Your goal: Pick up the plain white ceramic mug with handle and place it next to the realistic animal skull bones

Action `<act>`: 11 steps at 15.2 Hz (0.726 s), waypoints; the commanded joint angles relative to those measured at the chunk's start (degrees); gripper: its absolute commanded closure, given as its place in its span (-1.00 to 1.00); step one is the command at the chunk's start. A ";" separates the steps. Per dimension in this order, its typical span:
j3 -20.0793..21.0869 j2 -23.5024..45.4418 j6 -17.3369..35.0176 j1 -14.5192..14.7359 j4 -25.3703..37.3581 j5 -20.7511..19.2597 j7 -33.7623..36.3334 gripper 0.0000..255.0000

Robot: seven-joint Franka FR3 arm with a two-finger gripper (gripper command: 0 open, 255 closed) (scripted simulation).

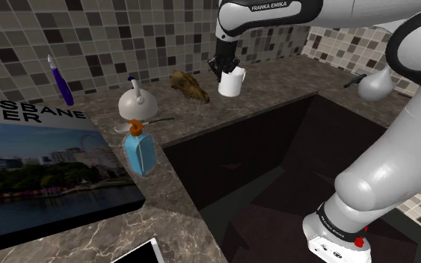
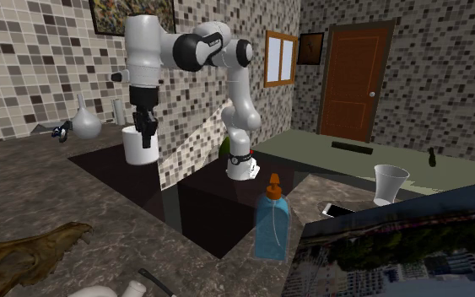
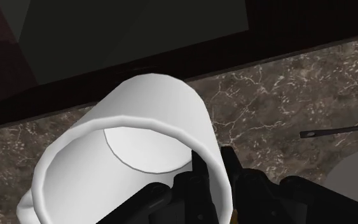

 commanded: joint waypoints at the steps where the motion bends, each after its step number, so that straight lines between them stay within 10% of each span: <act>1: -1.12 1.49 -0.61 -1.23 2.21 -0.27 -2.46 1.00; 11: -5.35 13.38 -4.34 -5.80 17.86 -2.47 -12.07 1.00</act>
